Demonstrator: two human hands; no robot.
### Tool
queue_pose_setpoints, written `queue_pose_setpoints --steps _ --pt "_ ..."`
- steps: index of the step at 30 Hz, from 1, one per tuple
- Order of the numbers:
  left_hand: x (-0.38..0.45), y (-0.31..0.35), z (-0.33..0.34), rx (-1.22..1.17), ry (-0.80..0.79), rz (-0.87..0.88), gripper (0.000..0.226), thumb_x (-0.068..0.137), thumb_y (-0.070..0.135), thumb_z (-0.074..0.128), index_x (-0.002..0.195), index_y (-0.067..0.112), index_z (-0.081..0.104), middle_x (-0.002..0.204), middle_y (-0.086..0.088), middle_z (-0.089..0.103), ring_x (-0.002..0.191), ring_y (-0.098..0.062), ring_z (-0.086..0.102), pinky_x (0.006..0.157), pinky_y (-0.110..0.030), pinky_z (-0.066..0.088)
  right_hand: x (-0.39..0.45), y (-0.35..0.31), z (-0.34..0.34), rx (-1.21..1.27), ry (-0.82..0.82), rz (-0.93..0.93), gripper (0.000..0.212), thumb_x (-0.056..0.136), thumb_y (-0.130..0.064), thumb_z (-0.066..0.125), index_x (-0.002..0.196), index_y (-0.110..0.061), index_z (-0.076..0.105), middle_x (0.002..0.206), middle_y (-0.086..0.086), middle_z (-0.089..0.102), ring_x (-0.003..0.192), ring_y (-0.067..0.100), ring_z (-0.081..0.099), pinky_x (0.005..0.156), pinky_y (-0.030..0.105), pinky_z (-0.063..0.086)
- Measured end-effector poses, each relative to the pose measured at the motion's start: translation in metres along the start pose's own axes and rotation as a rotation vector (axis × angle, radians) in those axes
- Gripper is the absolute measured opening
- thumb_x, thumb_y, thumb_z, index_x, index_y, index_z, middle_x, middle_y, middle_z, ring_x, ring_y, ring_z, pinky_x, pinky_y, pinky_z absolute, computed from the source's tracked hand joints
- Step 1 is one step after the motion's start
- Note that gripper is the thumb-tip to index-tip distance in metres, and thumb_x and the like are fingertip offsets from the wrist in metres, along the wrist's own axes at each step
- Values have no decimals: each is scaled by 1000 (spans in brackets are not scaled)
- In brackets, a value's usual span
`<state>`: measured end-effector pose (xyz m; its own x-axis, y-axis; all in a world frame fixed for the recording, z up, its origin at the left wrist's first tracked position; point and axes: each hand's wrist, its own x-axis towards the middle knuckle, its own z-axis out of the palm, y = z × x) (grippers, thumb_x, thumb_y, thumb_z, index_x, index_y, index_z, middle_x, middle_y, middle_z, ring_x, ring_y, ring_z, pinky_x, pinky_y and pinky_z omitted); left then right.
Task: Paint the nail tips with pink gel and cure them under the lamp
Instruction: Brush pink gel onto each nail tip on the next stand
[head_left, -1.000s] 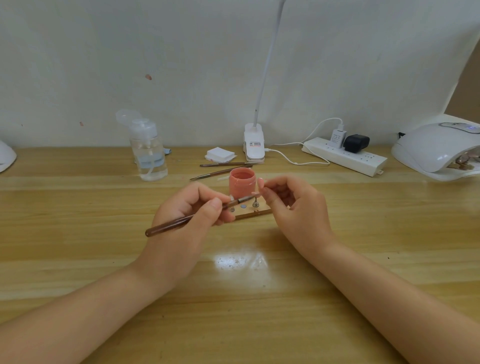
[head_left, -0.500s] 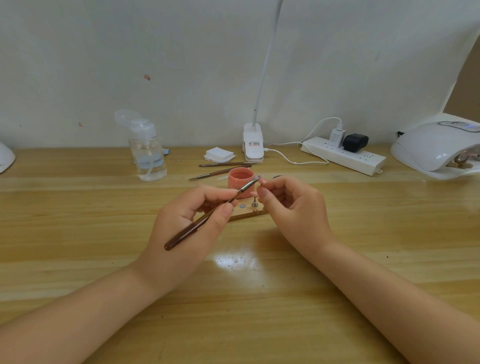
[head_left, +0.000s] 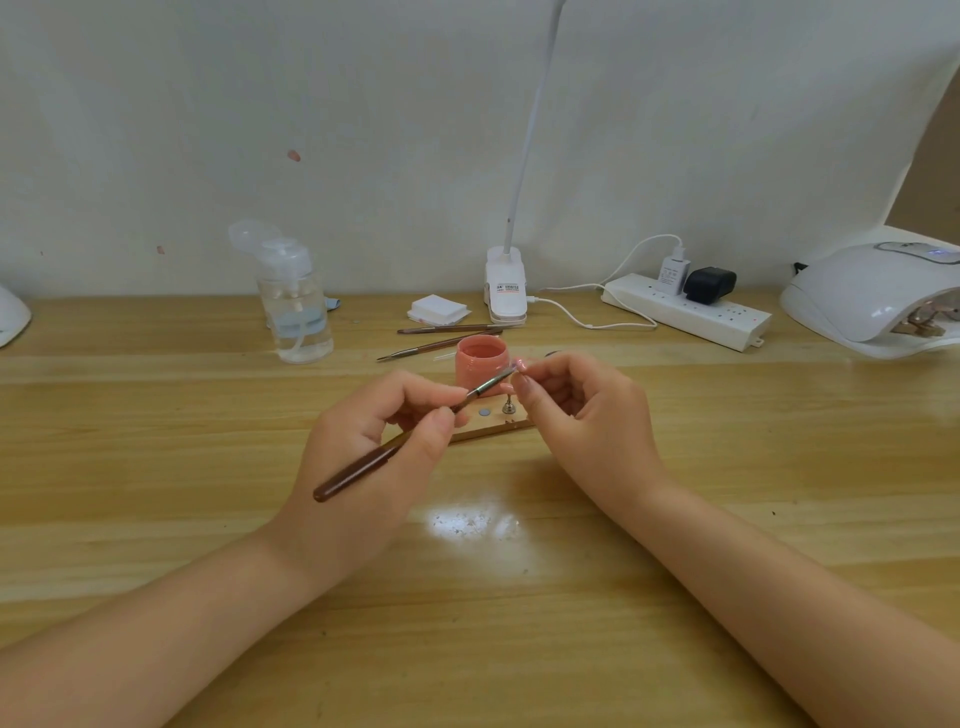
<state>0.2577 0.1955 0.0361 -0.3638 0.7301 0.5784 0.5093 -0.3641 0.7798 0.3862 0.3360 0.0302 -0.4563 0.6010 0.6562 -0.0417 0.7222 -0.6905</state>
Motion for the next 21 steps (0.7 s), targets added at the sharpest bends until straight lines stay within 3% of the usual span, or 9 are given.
queue_pose_setpoints --steps 3,7,14,18,21 --pt "-1 0 -1 -27 37 0 16 85 35 53 91 32 68 89 2 73 89 -15 69 80 -24 53 0 3 0 -12 28 8 11 87 -8 69 86 -18 66 65 -17 66 63 -2 61 61 11 48" --pt "0 2 3 -93 54 -19 19 89 36 56 99 27 68 94 2 75 93 -14 70 82 -24 54 1 4 1 -39 28 -7 3 87 -8 70 89 -9 68 71 -7 66 67 5 61 62 14 48" --pt "0 0 1 -113 37 -15 21 85 32 55 88 16 68 83 -2 74 80 -12 72 72 -17 52 1 3 -1 -56 28 -9 5 86 -7 70 88 -12 68 73 -10 64 70 8 61 64 18 50" --pt "1 0 0 -74 70 -2 17 89 37 54 92 32 69 88 2 74 87 -15 70 77 -24 55 2 4 0 -72 32 -21 4 87 -7 70 89 -11 68 73 -14 63 70 4 60 64 13 47" --pt "2 2 0 -18 70 24 15 90 37 55 97 37 68 94 9 74 91 -11 69 79 -22 54 2 4 0 -88 45 -39 6 86 -6 70 89 -11 68 74 -18 62 70 -2 59 65 8 43"
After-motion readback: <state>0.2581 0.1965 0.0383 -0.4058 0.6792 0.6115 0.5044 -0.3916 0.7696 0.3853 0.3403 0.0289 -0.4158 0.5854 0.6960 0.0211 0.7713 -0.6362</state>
